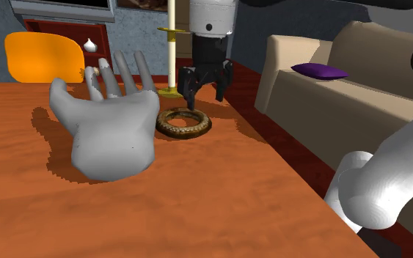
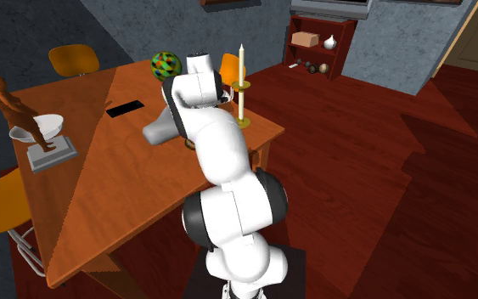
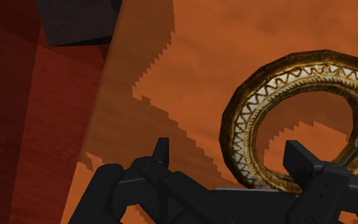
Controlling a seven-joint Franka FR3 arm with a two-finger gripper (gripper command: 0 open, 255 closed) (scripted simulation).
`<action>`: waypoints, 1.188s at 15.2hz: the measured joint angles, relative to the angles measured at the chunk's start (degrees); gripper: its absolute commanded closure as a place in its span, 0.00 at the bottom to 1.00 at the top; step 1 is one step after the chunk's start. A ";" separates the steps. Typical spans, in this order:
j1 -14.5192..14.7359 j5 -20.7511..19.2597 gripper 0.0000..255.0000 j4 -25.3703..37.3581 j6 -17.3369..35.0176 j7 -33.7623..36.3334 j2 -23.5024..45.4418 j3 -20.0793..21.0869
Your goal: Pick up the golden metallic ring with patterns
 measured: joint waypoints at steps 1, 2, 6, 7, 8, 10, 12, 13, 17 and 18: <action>0.08 -0.01 0.00 0.29 0.28 0.59 0.59 0.36; 0.10 0.00 0.00 0.12 0.63 0.78 0.79 0.46; 0.27 0.32 0.00 -3.34 3.41 0.97 0.08 0.57; 0.26 0.37 0.00 -4.45 4.33 0.85 -0.11 0.50; 0.29 0.37 0.00 -4.93 4.85 0.95 -0.07 0.58; 0.32 0.41 1.00 -5.46 5.36 0.98 -0.11 0.62; 0.43 0.73 1.00 -5.32 6.04 0.95 -0.24 0.74; 0.43 0.64 1.00 -5.25 5.95 0.95 -0.19 0.76; 0.42 0.50 1.00 -5.00 5.66 0.94 0.02 0.80; 0.42 0.49 1.00 -4.98 5.62 0.97 0.04 0.80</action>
